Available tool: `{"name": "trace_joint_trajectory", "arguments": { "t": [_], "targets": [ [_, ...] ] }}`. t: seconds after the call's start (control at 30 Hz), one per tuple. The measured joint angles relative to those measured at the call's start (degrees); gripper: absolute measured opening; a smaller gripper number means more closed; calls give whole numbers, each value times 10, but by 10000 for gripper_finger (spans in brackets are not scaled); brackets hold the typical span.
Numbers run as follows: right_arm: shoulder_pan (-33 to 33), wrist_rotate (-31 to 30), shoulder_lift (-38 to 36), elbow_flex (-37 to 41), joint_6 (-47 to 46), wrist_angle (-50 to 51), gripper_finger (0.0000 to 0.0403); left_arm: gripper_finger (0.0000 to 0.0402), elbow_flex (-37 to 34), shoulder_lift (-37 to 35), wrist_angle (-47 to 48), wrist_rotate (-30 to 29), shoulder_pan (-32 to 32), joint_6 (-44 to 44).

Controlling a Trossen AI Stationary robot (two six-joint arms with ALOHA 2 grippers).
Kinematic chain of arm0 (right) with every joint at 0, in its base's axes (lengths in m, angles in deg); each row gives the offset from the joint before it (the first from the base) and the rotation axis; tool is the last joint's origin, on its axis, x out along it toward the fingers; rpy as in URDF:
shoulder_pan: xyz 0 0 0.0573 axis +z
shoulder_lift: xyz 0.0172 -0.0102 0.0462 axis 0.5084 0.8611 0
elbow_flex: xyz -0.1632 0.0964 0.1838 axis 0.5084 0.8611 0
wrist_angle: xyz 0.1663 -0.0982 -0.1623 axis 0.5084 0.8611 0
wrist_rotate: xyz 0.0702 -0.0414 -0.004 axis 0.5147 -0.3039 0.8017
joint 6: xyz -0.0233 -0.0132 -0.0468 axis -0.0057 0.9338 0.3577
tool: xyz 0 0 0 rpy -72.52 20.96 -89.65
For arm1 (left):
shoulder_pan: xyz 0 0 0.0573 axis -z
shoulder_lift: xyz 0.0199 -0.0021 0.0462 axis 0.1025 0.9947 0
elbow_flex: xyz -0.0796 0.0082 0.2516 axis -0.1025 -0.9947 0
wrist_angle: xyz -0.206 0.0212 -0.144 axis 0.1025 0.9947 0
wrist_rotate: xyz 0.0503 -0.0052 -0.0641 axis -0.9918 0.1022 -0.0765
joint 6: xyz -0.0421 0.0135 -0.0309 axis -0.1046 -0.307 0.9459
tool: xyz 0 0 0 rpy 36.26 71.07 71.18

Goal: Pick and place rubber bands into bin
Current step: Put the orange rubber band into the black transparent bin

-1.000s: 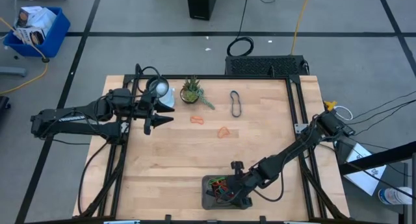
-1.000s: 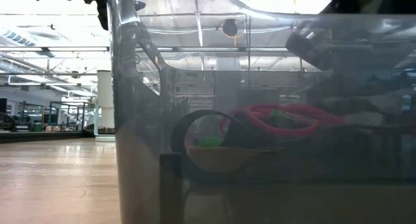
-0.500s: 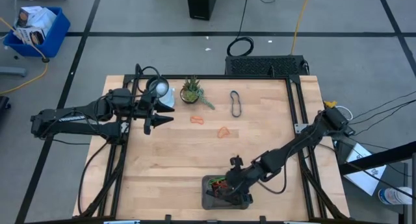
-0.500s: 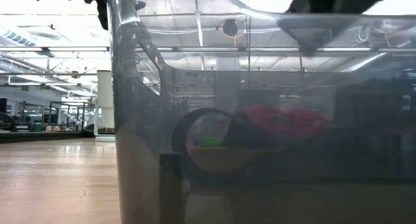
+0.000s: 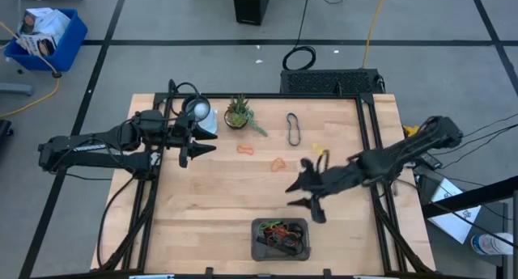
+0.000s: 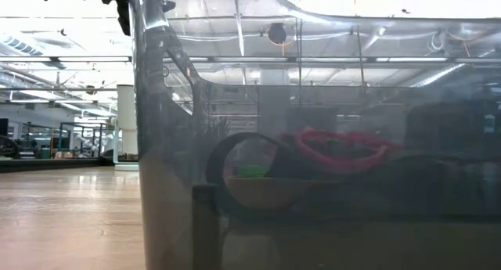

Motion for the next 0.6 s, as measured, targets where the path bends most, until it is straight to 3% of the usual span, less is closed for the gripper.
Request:
{"name": "trace_joint_trajectory", "arguments": {
  "t": [0.13, 0.33, 0.6],
  "targets": [
    [-7, -44, -55, 0, 31, 0, 173, 230, 0, 0, 0, 0, 0, 12],
    [-29, -44, -124, 34, 59, -12, 172, 230, 0, 0, 0, 0, 0, 14],
    [-72, -43, -211, 228, 57, -199, 172, 230, 0, 0, -1, 0, 0, 32]
  ]
}}
